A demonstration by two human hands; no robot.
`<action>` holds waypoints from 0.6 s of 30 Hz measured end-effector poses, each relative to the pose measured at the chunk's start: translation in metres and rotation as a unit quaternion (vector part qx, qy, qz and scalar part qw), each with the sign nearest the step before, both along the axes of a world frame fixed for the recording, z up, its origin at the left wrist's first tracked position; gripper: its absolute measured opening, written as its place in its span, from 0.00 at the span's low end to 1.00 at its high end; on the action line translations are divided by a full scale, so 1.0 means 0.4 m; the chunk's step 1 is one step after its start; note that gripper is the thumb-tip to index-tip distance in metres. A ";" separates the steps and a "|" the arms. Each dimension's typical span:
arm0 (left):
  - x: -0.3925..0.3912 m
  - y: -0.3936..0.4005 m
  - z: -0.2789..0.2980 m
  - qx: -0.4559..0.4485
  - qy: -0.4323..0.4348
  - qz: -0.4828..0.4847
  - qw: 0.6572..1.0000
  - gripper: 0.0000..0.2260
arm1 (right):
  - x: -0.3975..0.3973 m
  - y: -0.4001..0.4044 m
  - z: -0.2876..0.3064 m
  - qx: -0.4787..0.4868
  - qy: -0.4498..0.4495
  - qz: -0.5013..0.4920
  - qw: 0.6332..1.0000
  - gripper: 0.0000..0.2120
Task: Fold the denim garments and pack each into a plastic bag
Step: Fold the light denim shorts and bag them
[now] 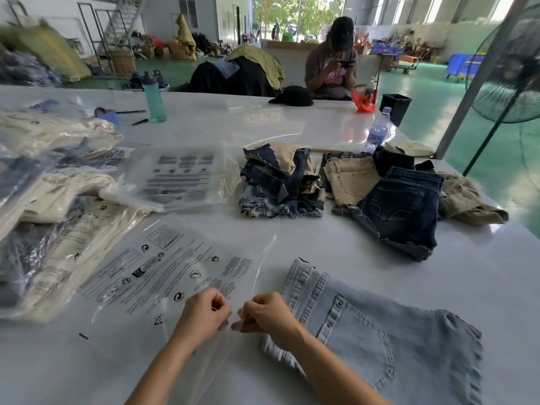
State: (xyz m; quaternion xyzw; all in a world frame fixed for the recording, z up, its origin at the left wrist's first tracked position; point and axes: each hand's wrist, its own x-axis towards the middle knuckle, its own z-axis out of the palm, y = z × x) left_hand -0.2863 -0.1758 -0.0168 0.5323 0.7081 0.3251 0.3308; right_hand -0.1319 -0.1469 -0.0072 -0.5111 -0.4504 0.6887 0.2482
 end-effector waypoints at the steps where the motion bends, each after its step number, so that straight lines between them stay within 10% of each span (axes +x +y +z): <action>1: -0.004 0.000 0.007 0.022 0.006 0.021 1.000 0.07 | -0.004 0.003 0.000 -0.007 -0.003 -0.013 1.000 0.07; 7: -0.062 0.001 0.063 0.138 -0.001 0.168 0.976 0.09 | 0.012 0.015 -0.018 -0.001 -0.021 -0.053 0.998 0.09; 12: -0.005 -0.014 0.054 0.073 0.171 -0.017 0.983 0.21 | 0.003 0.012 -0.001 0.015 0.020 0.015 1.000 0.07; 15: 0.018 -0.008 0.045 0.083 0.261 -0.066 0.959 0.16 | 0.082 0.072 0.015 0.180 -0.147 -0.008 0.973 0.07; 18: 0.053 0.007 0.033 -0.001 0.314 -0.070 0.947 0.11 | 0.262 0.154 0.029 0.302 -0.441 0.007 0.845 0.17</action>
